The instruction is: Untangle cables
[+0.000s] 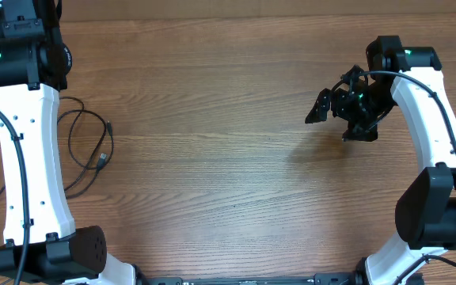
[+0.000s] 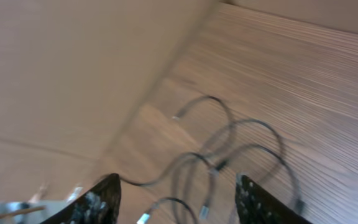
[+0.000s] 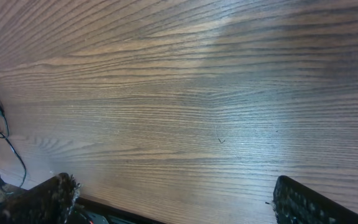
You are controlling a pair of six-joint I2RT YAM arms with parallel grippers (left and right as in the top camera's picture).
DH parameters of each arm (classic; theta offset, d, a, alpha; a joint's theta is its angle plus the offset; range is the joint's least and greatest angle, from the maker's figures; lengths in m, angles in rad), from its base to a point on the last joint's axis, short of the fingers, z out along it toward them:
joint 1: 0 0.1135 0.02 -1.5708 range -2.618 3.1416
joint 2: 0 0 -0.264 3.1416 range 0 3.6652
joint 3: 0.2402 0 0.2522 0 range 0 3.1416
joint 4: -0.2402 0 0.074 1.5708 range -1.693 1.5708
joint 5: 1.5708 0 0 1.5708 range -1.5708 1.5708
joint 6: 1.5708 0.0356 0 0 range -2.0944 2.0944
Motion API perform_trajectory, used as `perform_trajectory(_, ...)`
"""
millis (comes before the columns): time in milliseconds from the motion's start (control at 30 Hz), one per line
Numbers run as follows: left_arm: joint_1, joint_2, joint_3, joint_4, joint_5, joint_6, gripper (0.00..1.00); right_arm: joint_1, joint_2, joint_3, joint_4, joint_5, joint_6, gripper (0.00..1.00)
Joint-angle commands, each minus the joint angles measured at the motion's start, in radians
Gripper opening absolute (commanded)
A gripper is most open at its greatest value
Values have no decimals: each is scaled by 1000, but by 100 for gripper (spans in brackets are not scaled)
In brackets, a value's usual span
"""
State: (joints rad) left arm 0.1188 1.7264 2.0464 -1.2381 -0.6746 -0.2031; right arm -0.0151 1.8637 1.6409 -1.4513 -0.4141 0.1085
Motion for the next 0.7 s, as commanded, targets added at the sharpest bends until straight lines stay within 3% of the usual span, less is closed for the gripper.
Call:
perform_trajectory(0,5,4,3,-16,303,-6,67,1,-21,1,6,2,-6,100)
perform_trajectory(233,5,8,2,-53,852,56,71,1,-21,1,18,2,-5,100)
perform_trajectory(333,2,19,2,-60,1015,83,74,1,-21,1,41,1,5,100)
perform_trajectory(567,-99,72,2,-90,1075,204,79,23,-21,1,180,-2,54,100)
perform_trajectory(667,-161,119,2,-127,1001,207,89,58,-21,1,252,115,55,100)
